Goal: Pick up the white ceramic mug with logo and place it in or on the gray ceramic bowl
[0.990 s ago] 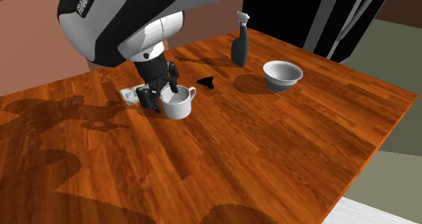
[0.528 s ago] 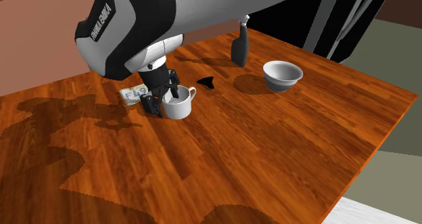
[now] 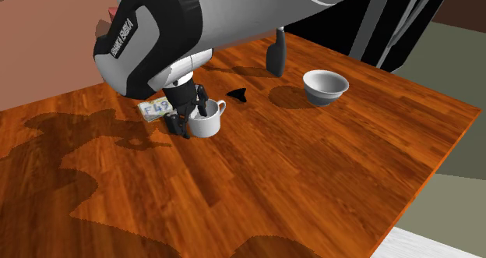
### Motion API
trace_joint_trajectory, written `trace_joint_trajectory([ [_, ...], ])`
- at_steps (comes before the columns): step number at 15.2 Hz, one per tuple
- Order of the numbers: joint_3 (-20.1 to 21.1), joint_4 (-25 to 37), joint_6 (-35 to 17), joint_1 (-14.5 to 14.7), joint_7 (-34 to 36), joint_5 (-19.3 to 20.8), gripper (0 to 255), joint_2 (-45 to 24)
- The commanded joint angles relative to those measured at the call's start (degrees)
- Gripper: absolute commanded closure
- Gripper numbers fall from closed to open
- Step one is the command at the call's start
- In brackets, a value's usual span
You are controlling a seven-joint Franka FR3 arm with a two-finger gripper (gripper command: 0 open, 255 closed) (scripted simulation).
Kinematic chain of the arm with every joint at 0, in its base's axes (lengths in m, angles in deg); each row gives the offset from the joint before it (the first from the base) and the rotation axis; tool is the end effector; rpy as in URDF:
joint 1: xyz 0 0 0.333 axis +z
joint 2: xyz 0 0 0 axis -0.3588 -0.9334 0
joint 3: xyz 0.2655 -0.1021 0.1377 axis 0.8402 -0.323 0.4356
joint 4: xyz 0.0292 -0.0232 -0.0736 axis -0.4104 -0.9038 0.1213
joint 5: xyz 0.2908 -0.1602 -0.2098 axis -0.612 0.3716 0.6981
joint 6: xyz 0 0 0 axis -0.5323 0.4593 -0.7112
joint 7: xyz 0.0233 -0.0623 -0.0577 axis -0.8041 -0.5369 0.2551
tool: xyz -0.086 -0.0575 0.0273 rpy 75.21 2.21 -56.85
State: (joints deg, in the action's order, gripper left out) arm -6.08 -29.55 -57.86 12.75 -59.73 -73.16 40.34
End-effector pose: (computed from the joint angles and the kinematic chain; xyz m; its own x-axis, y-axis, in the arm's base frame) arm 0.6042 -0.2317 0.3354 0.9950 -0.0309 -0.0951 -0.0237 -0.9969 0.0751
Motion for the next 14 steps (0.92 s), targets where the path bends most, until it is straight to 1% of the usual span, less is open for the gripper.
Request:
trace_joint_trajectory([
  [1, 0.0, 0.0, 0.0, 0.0, 0.0, 0.0, 0, 0.0],
  [2, 0.0, 0.0, 0.0, 0.0, 0.0, 0.0, 255, 0.0],
  [11, 0.0, 0.0, 0.0, 0.0, 0.0, 0.0, 255, 0.0],
  [14, -0.1, 0.9, 1.9, 0.1, 0.0, 0.2, 255, 1.0],
])
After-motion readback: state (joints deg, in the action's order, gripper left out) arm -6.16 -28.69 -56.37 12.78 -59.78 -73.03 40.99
